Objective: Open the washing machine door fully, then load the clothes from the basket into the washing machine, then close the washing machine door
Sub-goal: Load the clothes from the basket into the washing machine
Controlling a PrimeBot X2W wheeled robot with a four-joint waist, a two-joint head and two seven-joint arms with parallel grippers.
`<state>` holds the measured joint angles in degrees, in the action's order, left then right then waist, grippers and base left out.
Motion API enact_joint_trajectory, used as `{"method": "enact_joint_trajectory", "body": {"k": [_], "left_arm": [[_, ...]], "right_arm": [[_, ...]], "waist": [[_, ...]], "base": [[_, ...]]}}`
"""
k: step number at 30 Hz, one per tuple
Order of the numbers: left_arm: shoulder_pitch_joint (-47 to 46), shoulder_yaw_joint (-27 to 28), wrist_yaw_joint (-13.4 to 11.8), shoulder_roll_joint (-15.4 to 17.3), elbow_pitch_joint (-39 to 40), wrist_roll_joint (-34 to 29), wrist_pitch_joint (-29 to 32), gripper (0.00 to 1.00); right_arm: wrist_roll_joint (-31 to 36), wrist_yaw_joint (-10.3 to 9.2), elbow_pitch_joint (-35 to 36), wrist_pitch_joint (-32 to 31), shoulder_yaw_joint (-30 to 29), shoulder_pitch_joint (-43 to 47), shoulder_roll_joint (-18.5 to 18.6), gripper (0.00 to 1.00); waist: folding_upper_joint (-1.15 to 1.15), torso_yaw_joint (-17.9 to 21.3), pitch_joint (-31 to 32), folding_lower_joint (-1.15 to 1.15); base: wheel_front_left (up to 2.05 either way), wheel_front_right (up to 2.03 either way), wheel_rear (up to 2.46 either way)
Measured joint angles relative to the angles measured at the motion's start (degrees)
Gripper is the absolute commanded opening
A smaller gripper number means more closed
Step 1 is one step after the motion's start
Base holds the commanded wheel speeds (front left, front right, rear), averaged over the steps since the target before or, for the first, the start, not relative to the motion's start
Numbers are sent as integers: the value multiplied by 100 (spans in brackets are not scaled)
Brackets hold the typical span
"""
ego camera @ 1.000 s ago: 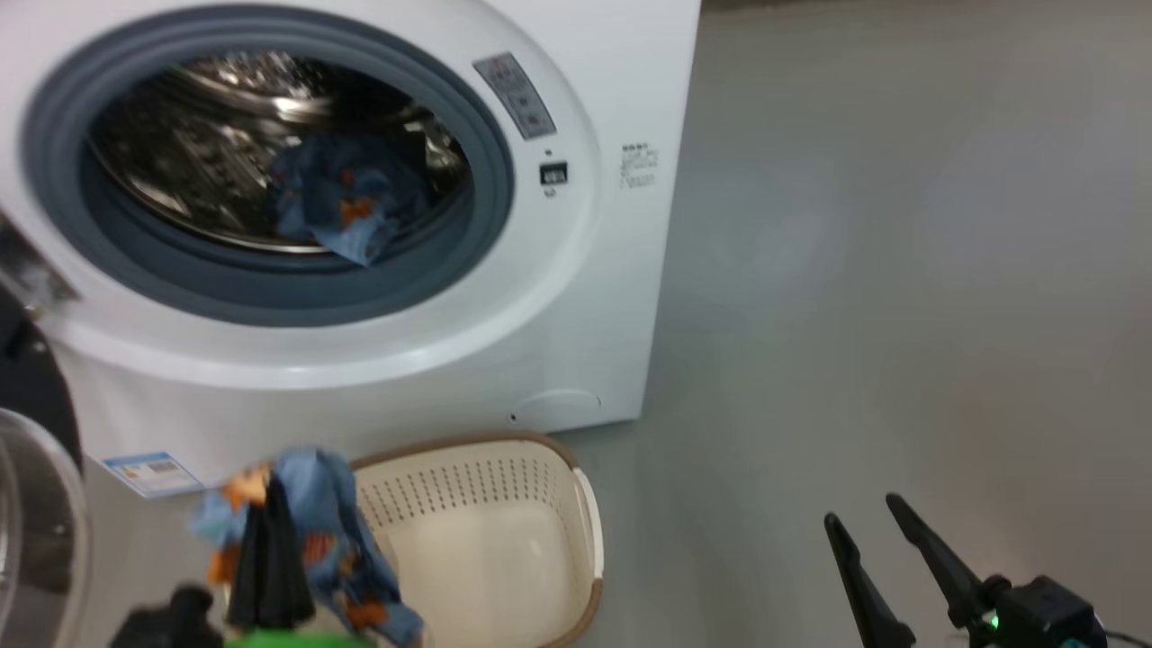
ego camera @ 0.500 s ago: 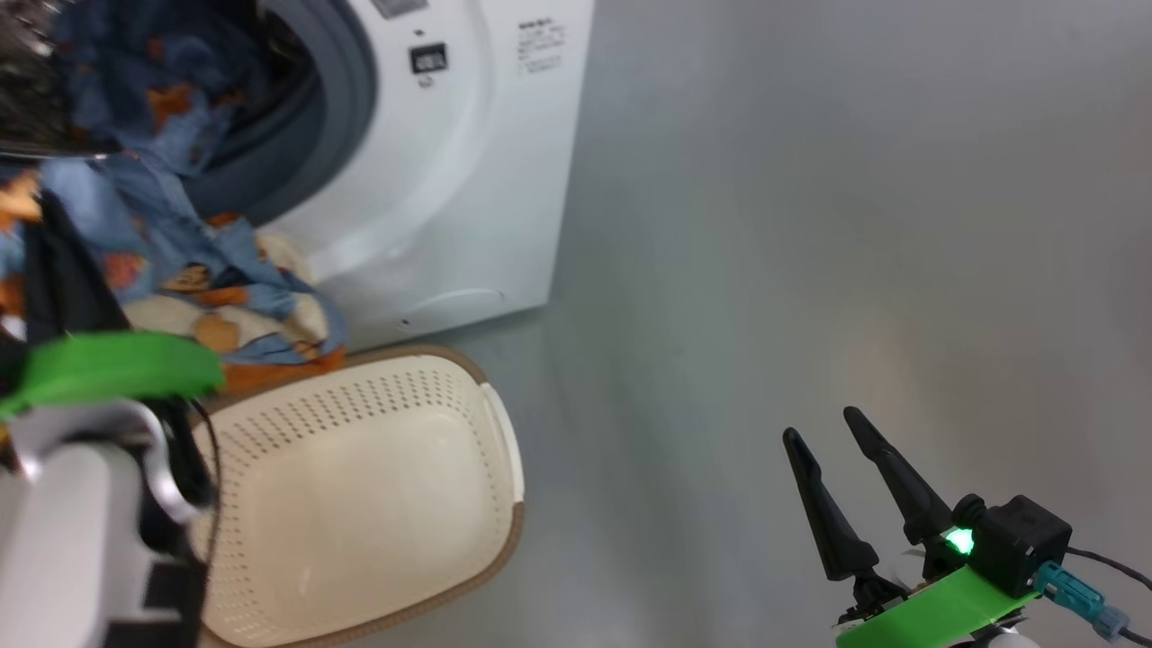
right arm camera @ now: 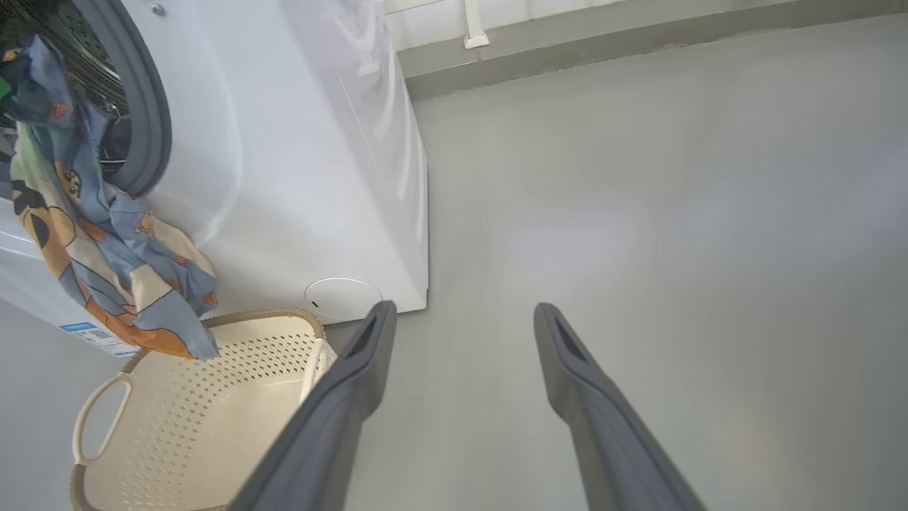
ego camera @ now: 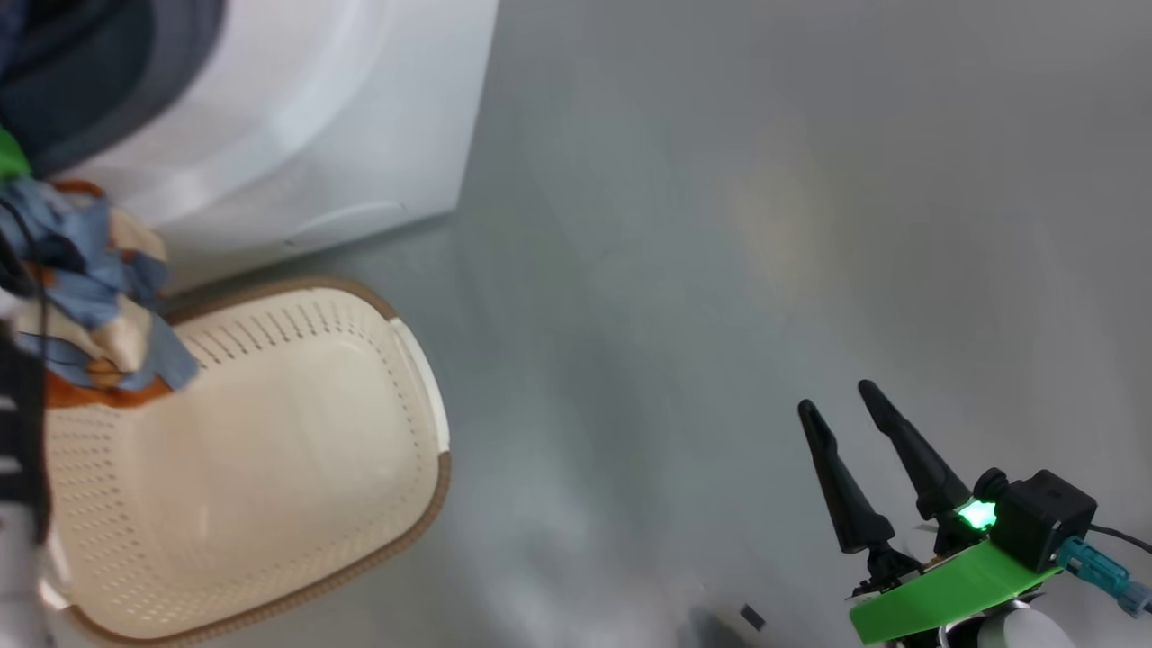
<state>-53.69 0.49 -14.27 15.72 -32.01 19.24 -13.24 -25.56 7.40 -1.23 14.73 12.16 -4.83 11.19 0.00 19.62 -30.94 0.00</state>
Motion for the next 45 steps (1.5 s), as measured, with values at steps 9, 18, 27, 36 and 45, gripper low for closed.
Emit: {"method": "enact_joint_trajectory", "body": {"k": [9,18,27,36,45], "left_arm": [[-1269,-203,135,88,-716,-156,-66,0],[-2415,-312,390,231,-978,-361,-140,0],[-3205,-213,435,399,-973,-604,-147,0],[-3239,-525,83,225,-2336,-856,-11,9],[-3238,-593,-265,-107,-3111,-879,126,100]], "right_arm": [[-187,0,60,0,13,0,91,100],[-281,0,199,0,18,-203,145,100],[-309,0,232,0,29,-215,209,100],[-334,0,215,0,76,-233,197,100],[-333,0,215,0,67,-231,243,100]], "waist": [[0,91,-575,0],[0,116,-1084,0],[0,243,-1414,0],[0,167,-1385,0],[0,-27,-1105,0]], "base": [[0,0,0],[0,0,0],[0,0,0],[0,0,0],[0,0,0]]}}
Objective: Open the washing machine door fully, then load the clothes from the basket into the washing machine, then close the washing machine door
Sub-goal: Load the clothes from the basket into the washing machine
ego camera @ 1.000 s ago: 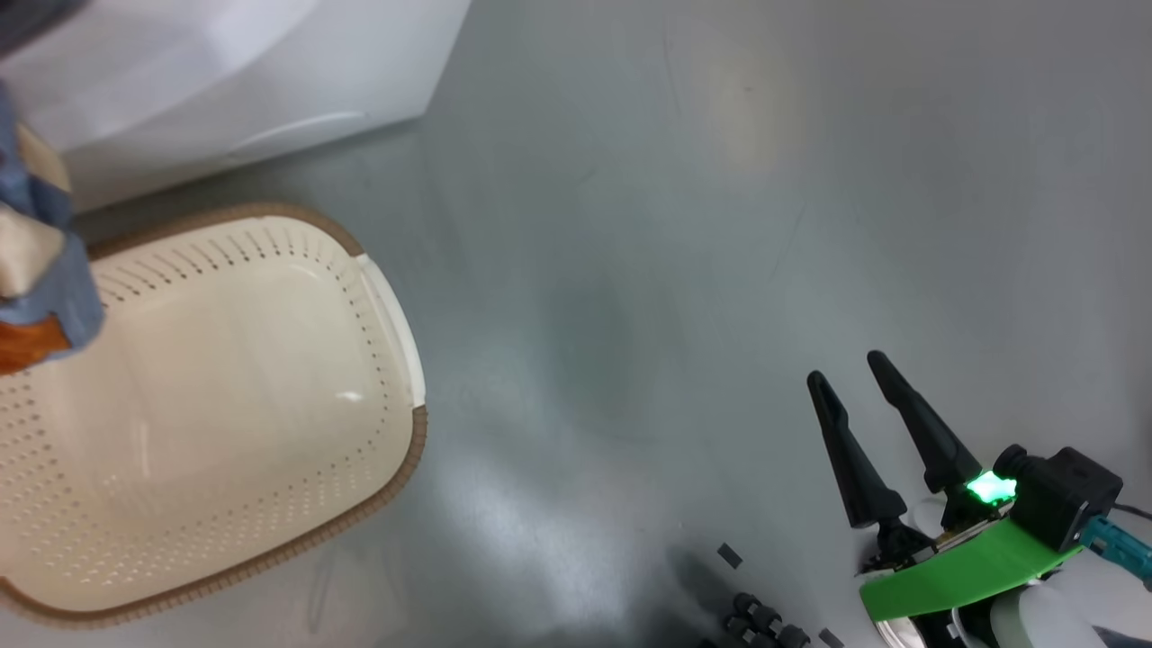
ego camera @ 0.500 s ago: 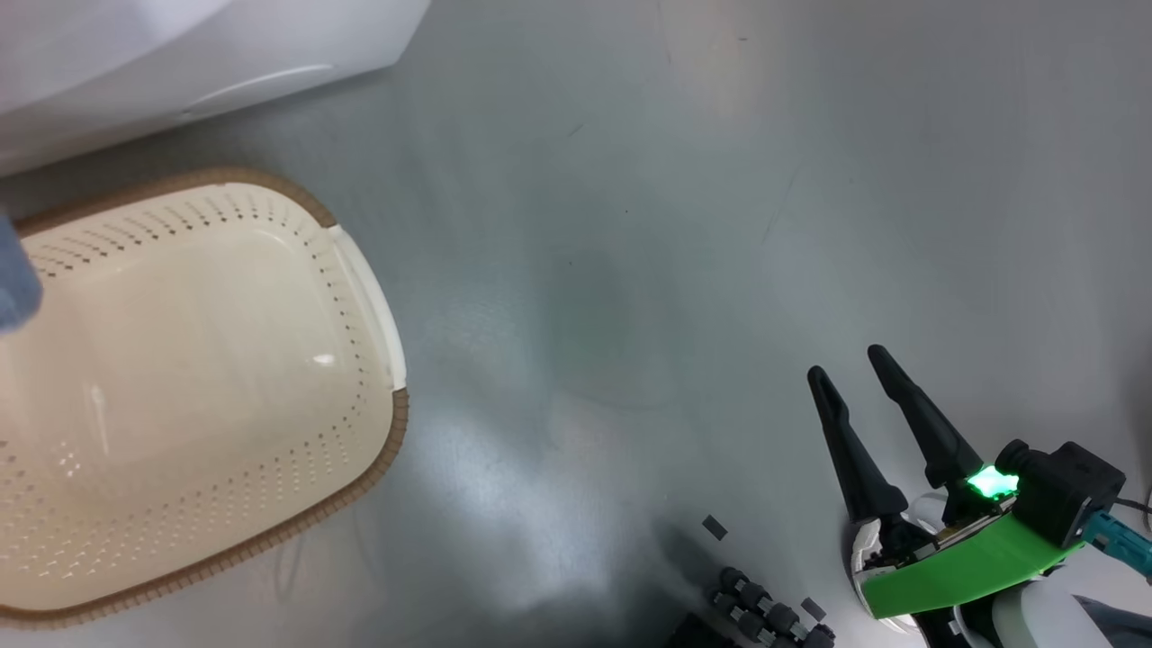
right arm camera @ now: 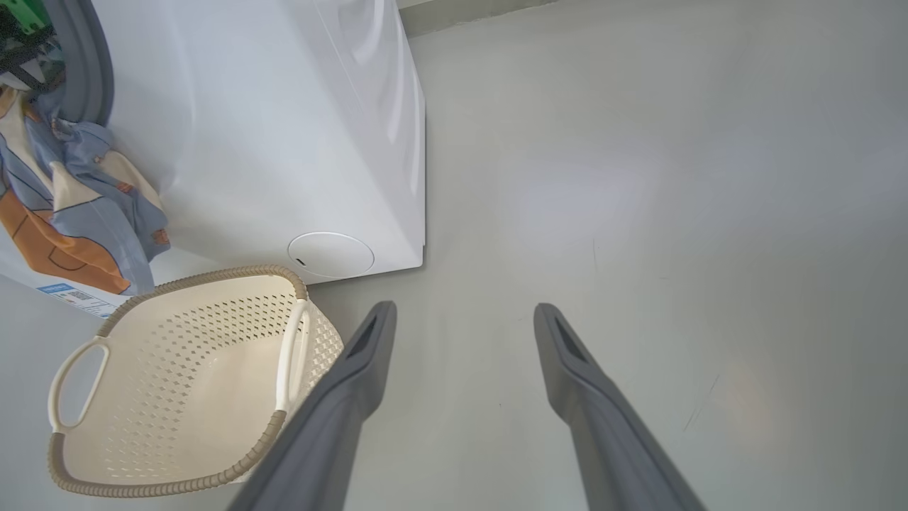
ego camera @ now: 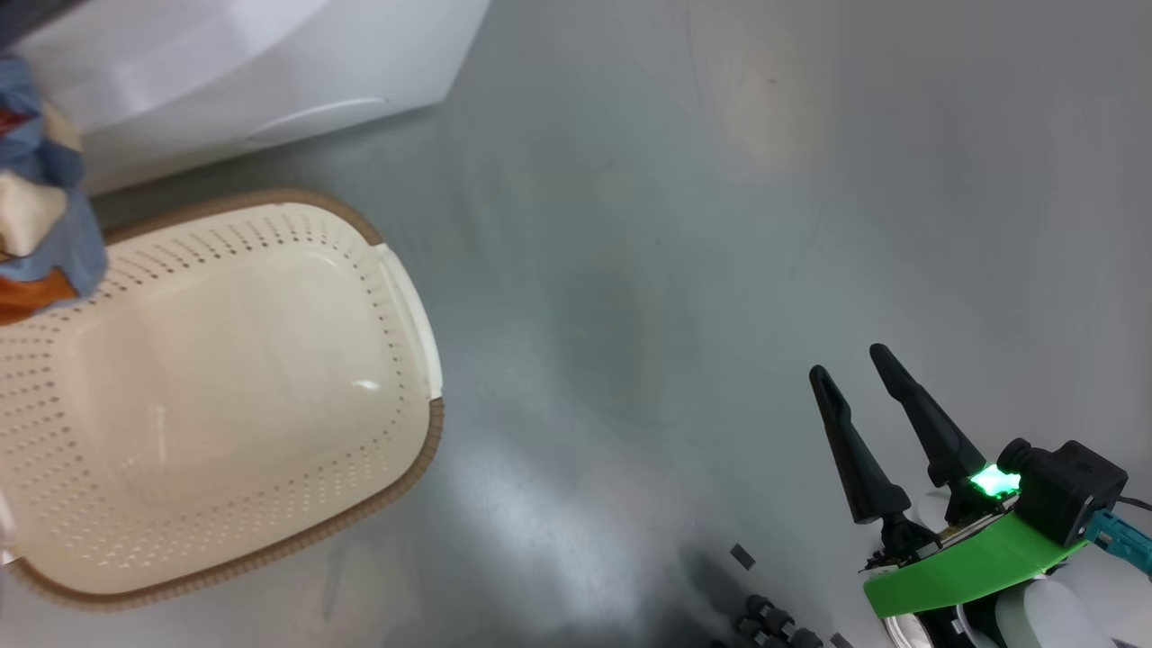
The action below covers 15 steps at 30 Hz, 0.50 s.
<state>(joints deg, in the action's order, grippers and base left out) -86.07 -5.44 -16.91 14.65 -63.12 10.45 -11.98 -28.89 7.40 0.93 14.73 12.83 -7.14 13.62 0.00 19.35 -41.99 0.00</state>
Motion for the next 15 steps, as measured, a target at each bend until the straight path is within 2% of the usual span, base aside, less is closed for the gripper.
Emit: {"method": "enact_joint_trajectory", "body": {"k": [6,15], "left_arm": [[72,76,-130,-178,-88,120,-191,100],[1171,181,-149,-672,541,274,-266,100]], "right_arm": [[0,0,-5,0,4,7,18,100],[60,0,-93,0,79,165,83,100]], "waist": [[0,-174,261,0],[0,-508,900,0]], "base": [[0,0,0],[0,0,0]]}}
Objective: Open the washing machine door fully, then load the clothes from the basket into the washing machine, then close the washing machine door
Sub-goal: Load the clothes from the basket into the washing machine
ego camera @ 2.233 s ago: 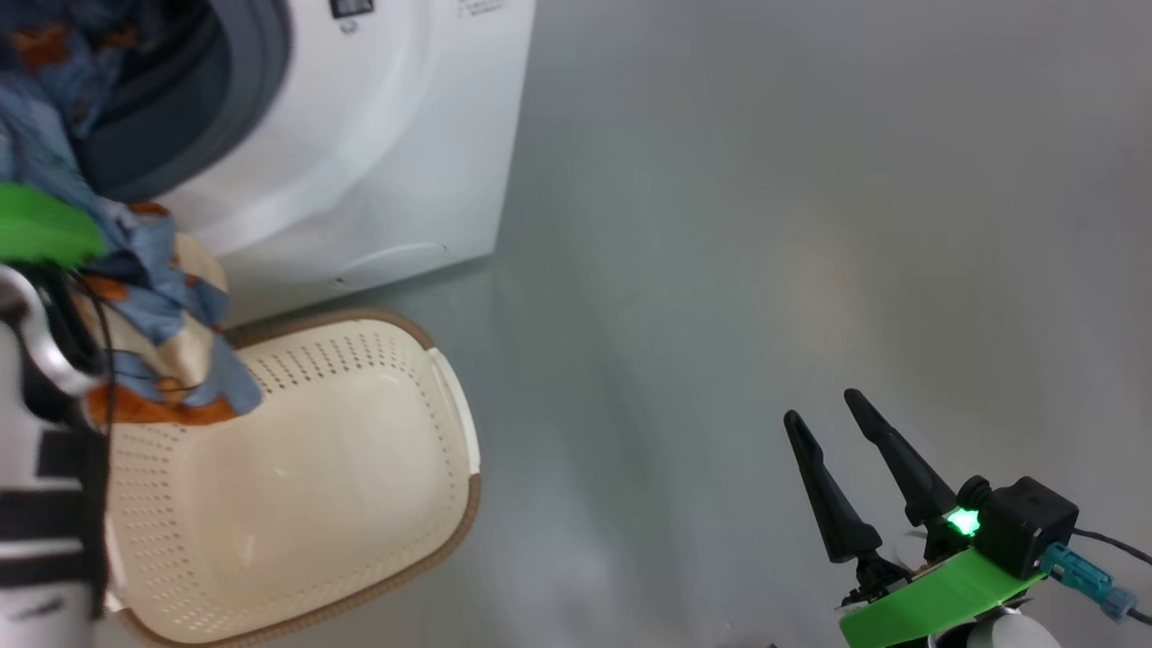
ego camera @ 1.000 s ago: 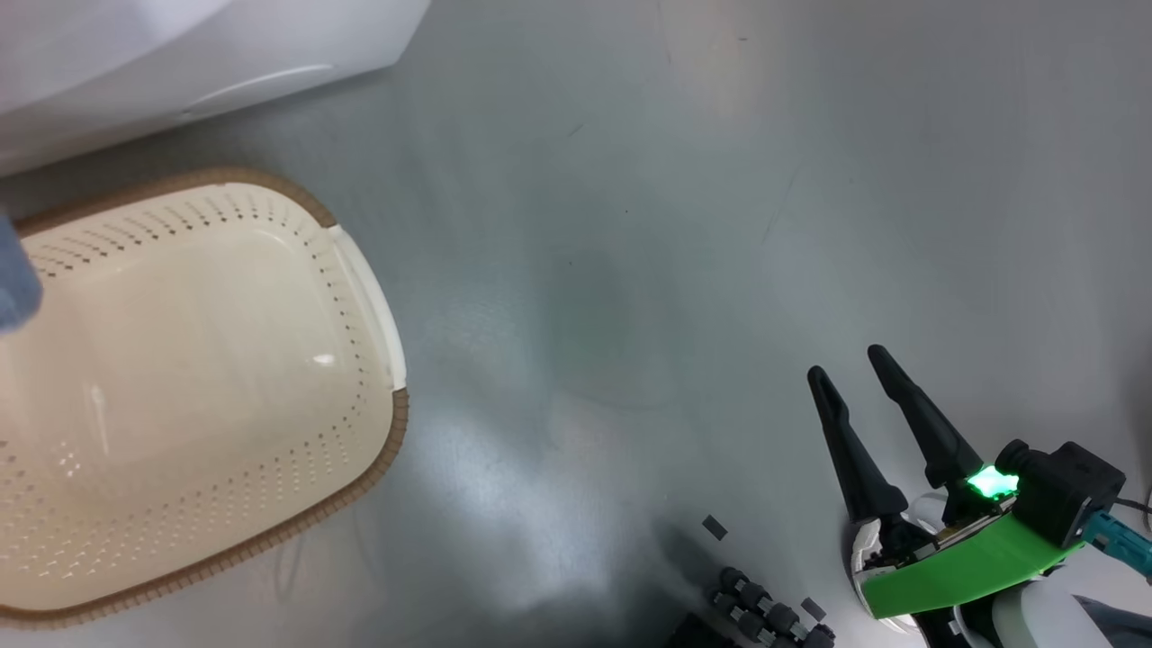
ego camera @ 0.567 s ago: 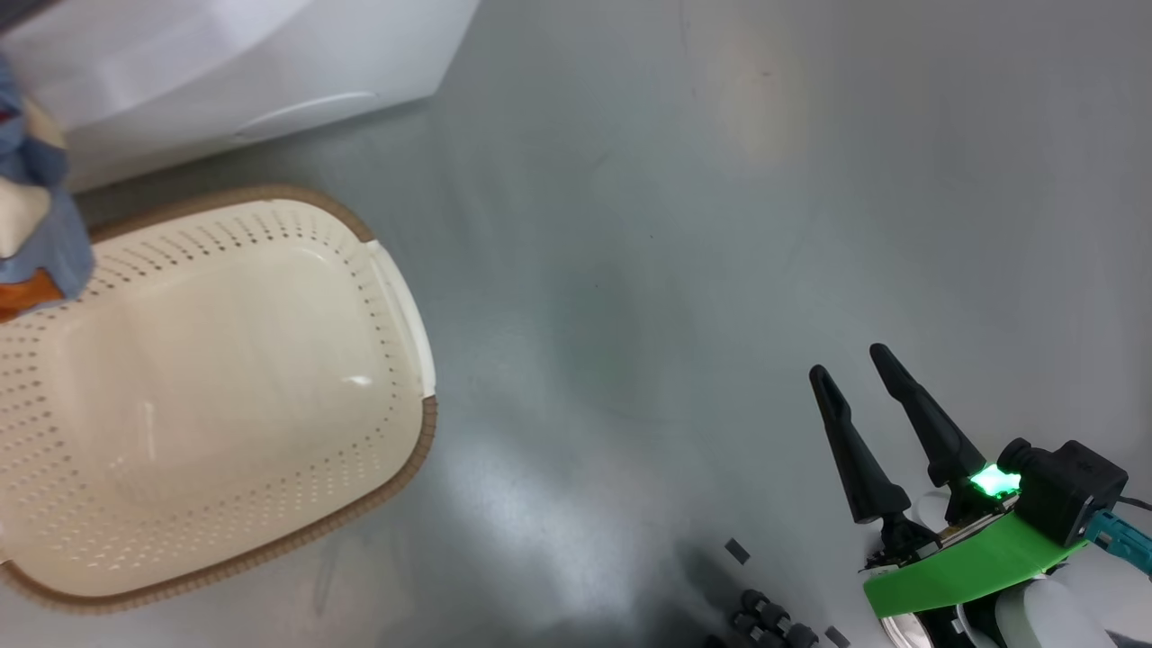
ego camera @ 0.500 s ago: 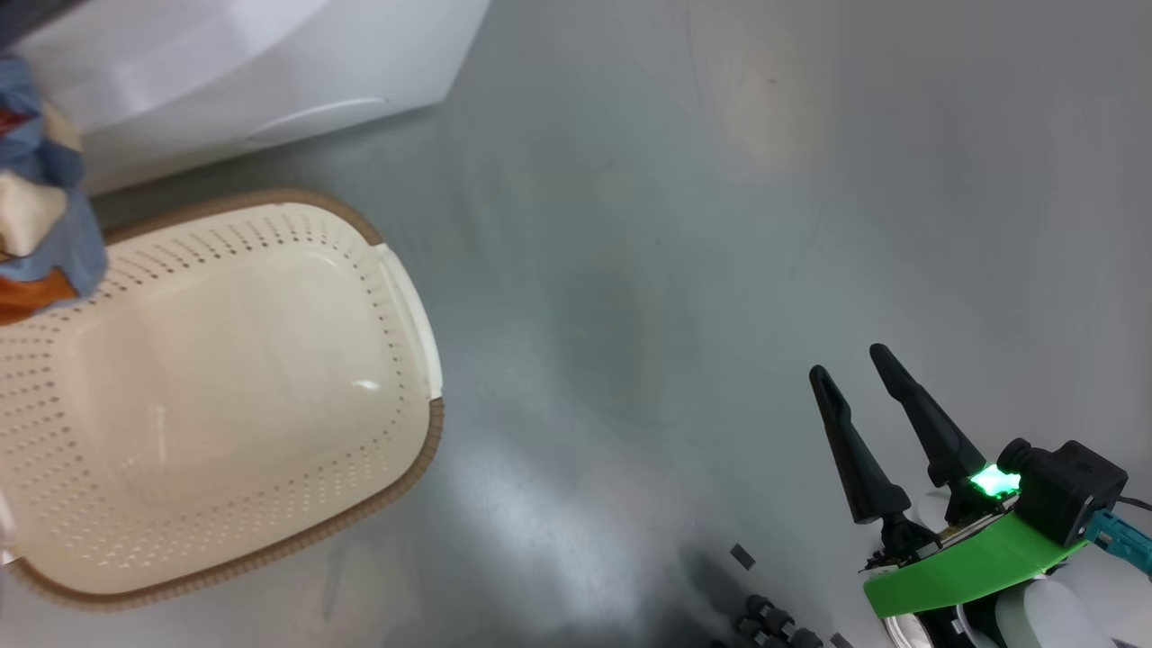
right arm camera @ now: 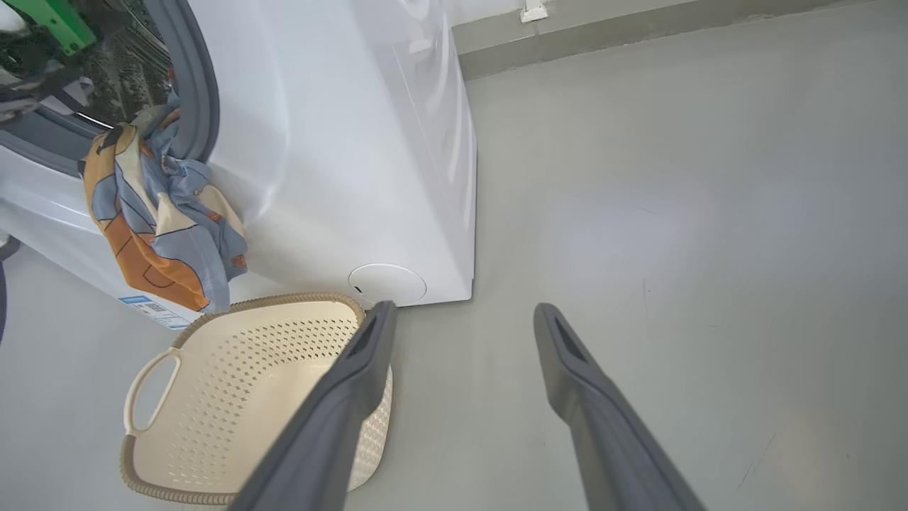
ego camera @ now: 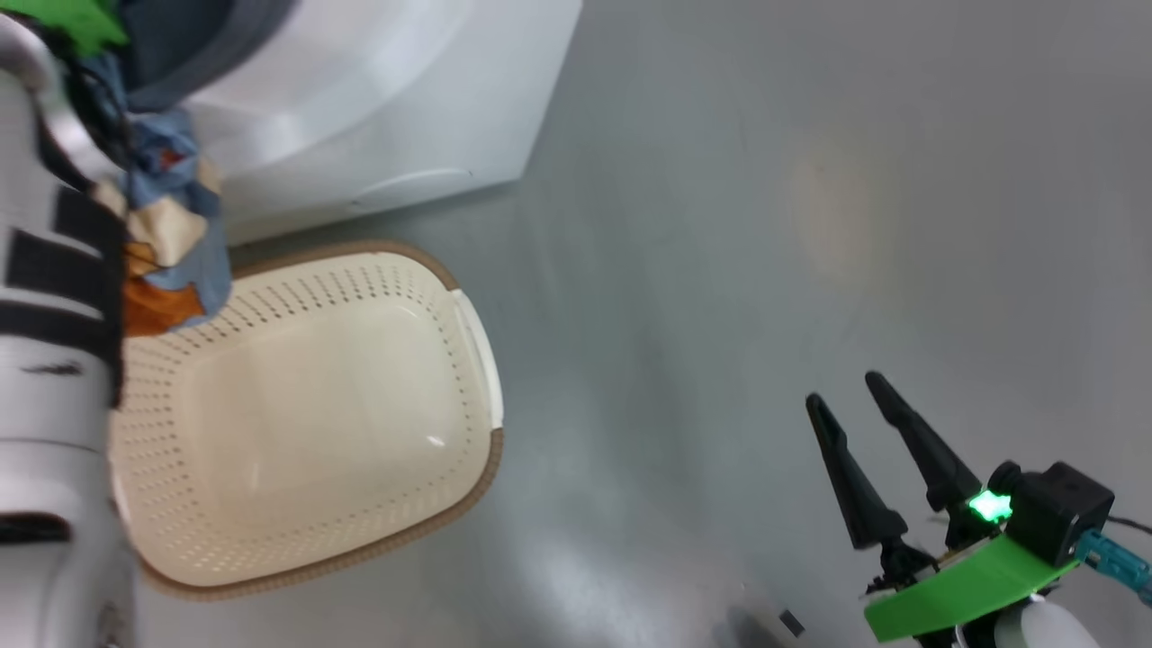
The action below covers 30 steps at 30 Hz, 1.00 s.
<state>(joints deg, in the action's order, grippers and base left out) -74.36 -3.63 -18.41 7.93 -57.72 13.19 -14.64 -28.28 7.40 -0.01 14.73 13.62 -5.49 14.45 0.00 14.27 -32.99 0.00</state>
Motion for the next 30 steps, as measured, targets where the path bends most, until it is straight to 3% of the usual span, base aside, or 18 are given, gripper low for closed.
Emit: {"method": "enact_joint_trajectory", "body": {"k": [10,20,24,30], "left_arm": [[1191,-101,107,-561,805,198,-4,100],[2678,-923,252,-662,2063,810,-4,100],[3434,-1401,69,-665,2739,1053,-4,100],[4695,-1717,-138,-655,3691,943,-1,100]], "right_arm": [[54,0,-20,0,-75,218,56,100],[147,0,32,0,-159,228,180,100],[190,0,47,0,-177,231,249,100],[343,0,124,0,-303,239,343,100]], "waist": [[0,-506,448,0],[0,-1095,712,0],[0,-1305,792,0],[0,-1556,923,0]], "base": [[0,0,0],[0,0,0],[0,0,0],[0,0,0]]}}
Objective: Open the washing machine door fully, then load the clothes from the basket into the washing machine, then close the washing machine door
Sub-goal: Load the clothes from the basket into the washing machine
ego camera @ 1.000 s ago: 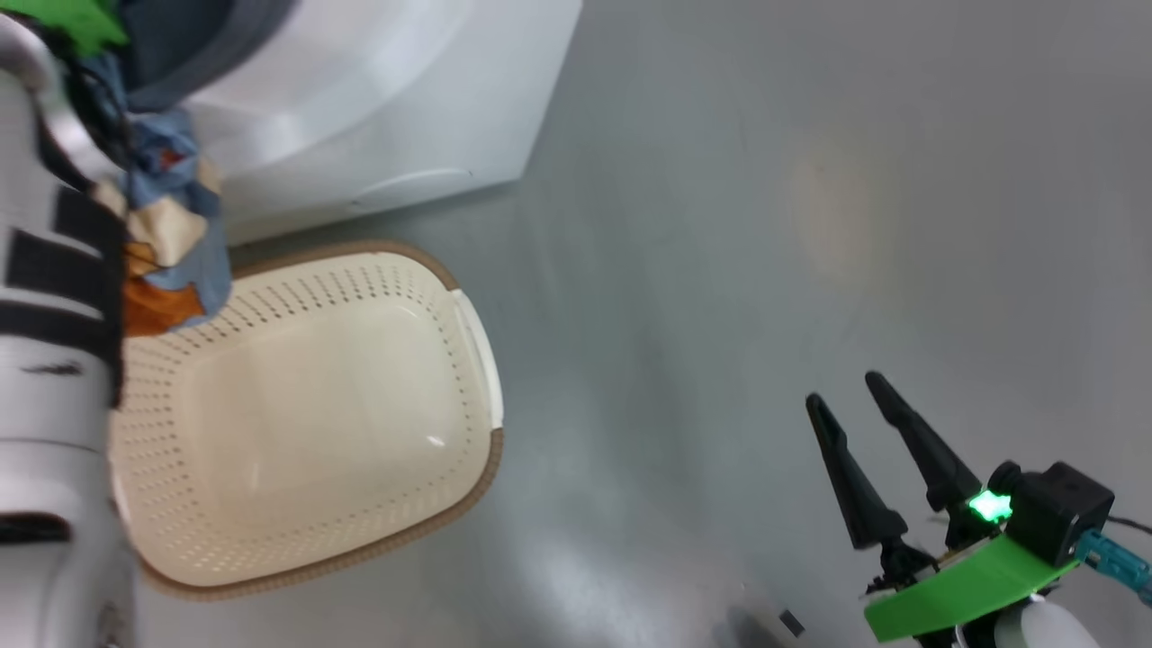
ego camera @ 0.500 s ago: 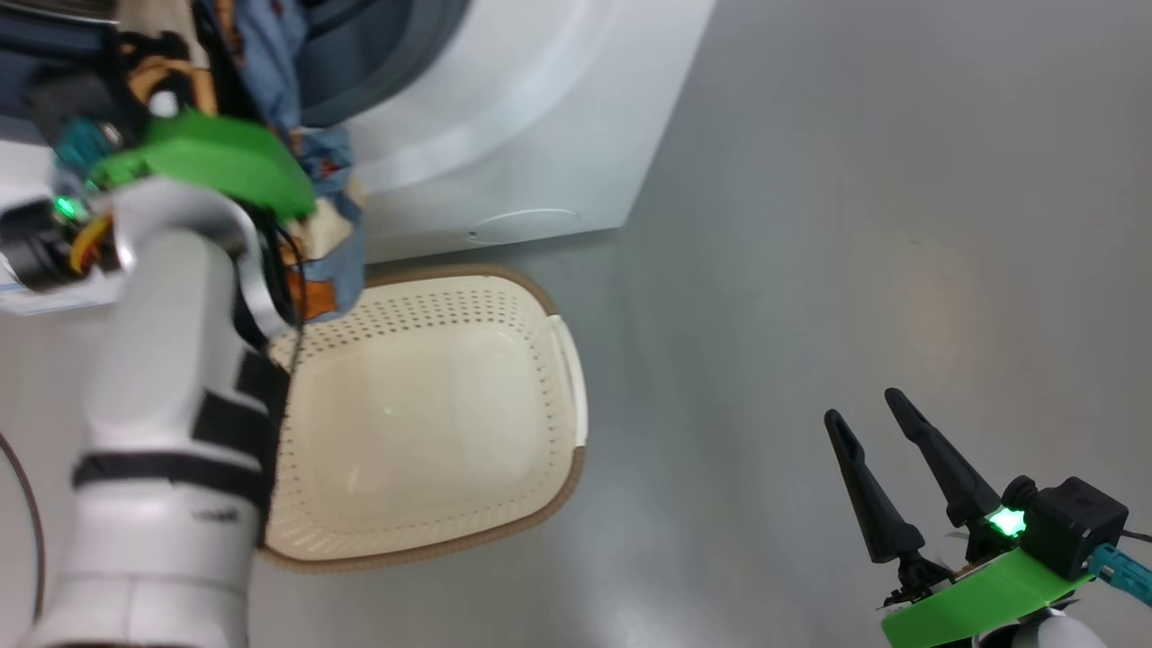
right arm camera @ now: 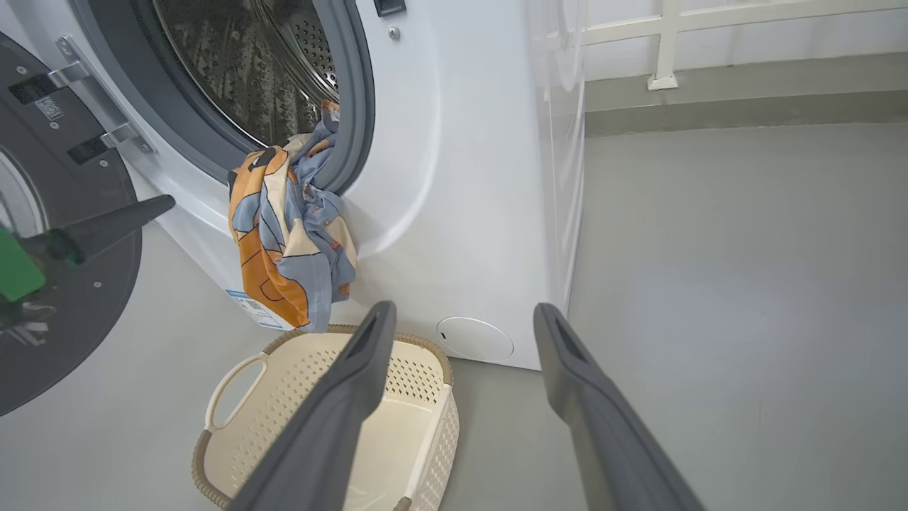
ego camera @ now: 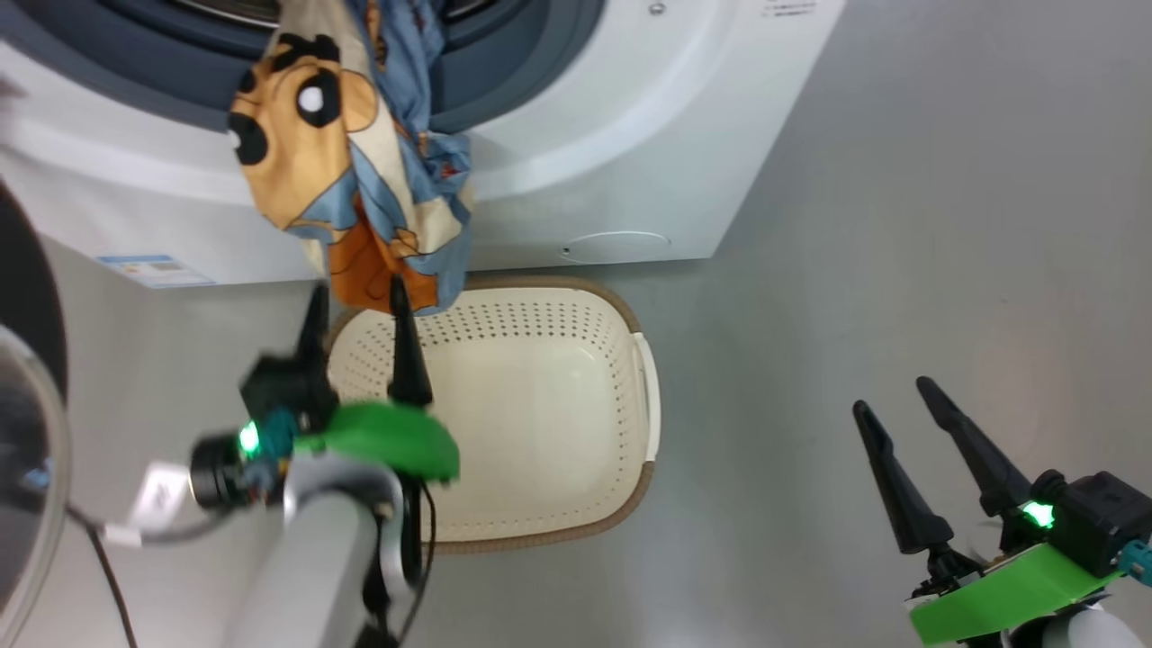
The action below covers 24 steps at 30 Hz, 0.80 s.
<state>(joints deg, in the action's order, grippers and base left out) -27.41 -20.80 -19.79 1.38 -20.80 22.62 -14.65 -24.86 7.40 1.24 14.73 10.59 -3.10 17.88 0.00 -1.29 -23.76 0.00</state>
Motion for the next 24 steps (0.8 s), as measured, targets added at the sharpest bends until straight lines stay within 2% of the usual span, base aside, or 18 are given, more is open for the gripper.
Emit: {"method": "enact_joint_trajectory", "body": {"k": [6,13,24], "left_arm": [[1106,-34,-73,48,896,-1,1,100],[1947,-32,-124,77,1501,14,1,100],[2794,140,-259,101,2183,-75,1,100]], "right_arm": [[18,0,21,0,-152,137,25,100],[33,0,51,0,-230,211,31,100],[112,0,91,0,-412,342,11,100]], "waist": [[0,-196,106,0],[0,-292,245,0],[0,-171,311,0]], "base": [[0,0,0],[0,0,0],[0,0,0]]}}
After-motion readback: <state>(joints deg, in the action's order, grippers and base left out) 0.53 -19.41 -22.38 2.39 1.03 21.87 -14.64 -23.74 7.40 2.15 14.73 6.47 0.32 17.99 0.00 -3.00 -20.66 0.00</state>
